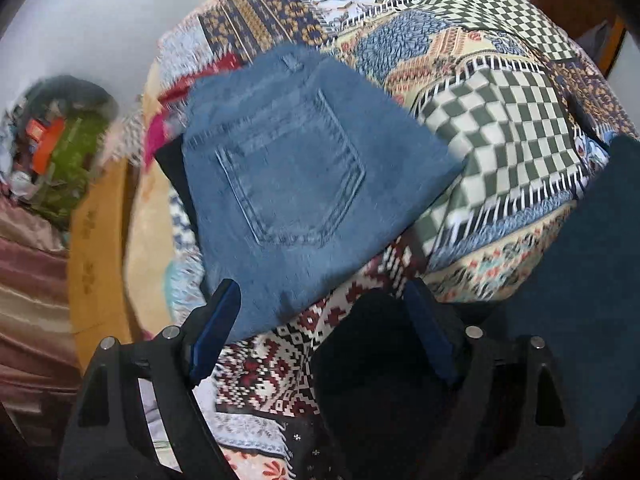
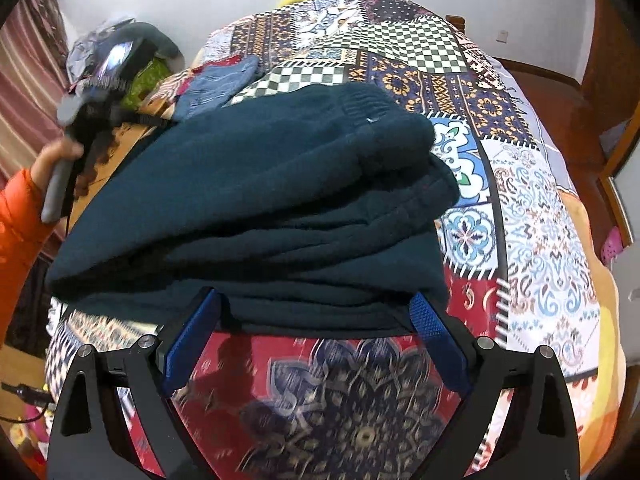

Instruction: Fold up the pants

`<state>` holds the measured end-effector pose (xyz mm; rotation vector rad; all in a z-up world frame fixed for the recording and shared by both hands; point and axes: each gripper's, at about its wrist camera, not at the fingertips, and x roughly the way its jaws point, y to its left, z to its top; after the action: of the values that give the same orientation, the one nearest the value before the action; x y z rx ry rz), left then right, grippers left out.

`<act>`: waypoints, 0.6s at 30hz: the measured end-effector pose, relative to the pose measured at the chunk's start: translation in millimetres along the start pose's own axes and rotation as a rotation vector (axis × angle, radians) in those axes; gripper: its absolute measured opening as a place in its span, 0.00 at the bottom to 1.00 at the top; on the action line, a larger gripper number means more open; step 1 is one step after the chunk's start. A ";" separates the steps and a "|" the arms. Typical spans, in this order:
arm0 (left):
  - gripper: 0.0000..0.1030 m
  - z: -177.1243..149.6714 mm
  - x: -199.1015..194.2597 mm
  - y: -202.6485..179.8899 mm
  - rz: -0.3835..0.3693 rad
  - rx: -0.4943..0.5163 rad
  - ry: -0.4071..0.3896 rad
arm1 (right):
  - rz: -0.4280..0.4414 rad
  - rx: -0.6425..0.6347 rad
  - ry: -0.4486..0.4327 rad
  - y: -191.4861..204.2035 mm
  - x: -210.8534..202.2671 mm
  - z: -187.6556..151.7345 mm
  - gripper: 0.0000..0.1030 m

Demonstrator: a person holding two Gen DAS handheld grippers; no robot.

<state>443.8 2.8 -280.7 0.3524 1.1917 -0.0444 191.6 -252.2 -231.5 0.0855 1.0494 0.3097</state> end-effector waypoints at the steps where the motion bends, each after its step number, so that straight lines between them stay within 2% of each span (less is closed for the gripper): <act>1: 0.85 -8.2 1.6 9.8 -0.024 -0.033 -0.004 | -0.001 0.006 -0.002 0.0 1.1 4.0 0.92; 5: 0.86 -41.9 -1.7 26.6 -0.042 -0.072 -0.032 | 0.010 0.049 -0.040 -3.9 -1.3 19.2 0.92; 9: 0.84 -81.4 -15.8 38.6 -0.095 -0.093 -0.009 | -0.001 0.062 -0.096 -3.0 -10.1 29.1 0.92; 12: 0.83 -113.8 -36.9 30.6 -0.087 -0.048 -0.009 | -0.013 0.052 -0.127 -0.1 -21.6 28.1 0.92; 14: 0.76 -131.7 -47.9 23.1 -0.104 -0.032 -0.005 | -0.013 0.048 -0.135 0.8 -27.8 26.1 0.92; 18: 0.75 -154.7 -66.2 9.9 -0.124 -0.074 -0.023 | -0.015 0.027 -0.147 6.2 -40.3 17.0 0.92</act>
<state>281.7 47.3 -267.6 0.2121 1.1881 -0.1113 186.5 -256.8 -187.9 0.1227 0.9076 0.2721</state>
